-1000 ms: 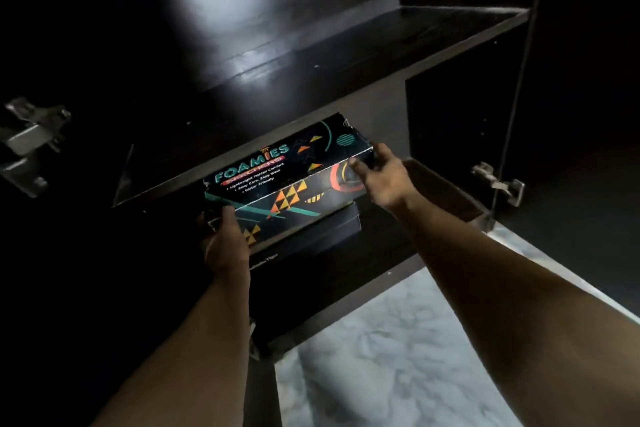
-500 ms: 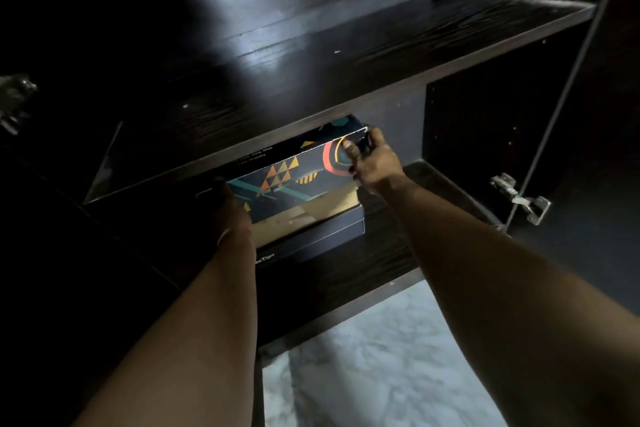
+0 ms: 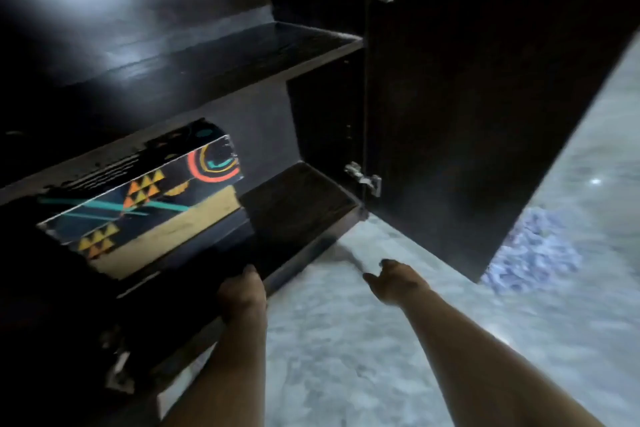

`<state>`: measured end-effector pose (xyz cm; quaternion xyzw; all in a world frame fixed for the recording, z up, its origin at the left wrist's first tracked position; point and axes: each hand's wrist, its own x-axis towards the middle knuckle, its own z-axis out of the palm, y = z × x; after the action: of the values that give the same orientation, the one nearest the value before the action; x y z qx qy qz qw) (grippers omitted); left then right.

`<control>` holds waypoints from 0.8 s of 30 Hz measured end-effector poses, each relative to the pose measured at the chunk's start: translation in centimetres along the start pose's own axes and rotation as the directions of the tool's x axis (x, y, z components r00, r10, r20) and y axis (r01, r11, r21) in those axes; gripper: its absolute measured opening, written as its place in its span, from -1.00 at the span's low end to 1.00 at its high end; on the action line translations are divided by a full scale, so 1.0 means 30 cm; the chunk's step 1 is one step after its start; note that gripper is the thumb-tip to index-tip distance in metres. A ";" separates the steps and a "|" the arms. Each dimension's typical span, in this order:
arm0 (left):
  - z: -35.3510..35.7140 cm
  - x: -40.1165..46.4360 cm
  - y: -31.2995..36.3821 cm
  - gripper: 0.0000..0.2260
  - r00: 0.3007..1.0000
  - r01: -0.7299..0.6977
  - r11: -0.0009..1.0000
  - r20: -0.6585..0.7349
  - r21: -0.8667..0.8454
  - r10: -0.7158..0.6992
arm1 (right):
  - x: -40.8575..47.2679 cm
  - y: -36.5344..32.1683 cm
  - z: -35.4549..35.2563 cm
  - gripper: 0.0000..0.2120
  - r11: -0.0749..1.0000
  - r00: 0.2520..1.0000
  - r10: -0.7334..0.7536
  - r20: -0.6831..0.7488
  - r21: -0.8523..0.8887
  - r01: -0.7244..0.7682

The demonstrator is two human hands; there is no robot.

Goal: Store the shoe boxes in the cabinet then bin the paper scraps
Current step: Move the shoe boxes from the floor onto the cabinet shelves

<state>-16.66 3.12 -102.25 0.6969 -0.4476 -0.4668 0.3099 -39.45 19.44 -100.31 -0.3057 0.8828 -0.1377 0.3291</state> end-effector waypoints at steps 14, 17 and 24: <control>0.907 -1.592 -0.141 -0.78 0.438 -0.504 0.839 0.898 0.205 0.044 | -0.858 1.366 -0.533 -0.57 0.773 0.540 0.628 -0.560 0.367 -0.517; 0.967 -1.897 -0.196 -0.71 0.276 -0.551 0.826 0.960 0.118 0.047 | -1.072 1.575 -0.597 -0.58 0.693 0.334 0.696 -0.636 0.471 -0.546; 0.966 -2.384 -0.400 -0.86 -0.076 -0.585 0.809 0.988 0.068 -0.138 | -1.430 1.930 -0.546 -0.42 0.276 -0.023 0.936 -0.352 0.770 -0.576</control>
<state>-51.22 72.91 -96.53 0.1063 -0.7447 -0.6220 -0.2174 -50.76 92.05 -92.50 0.4229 0.8784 -0.2212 -0.0256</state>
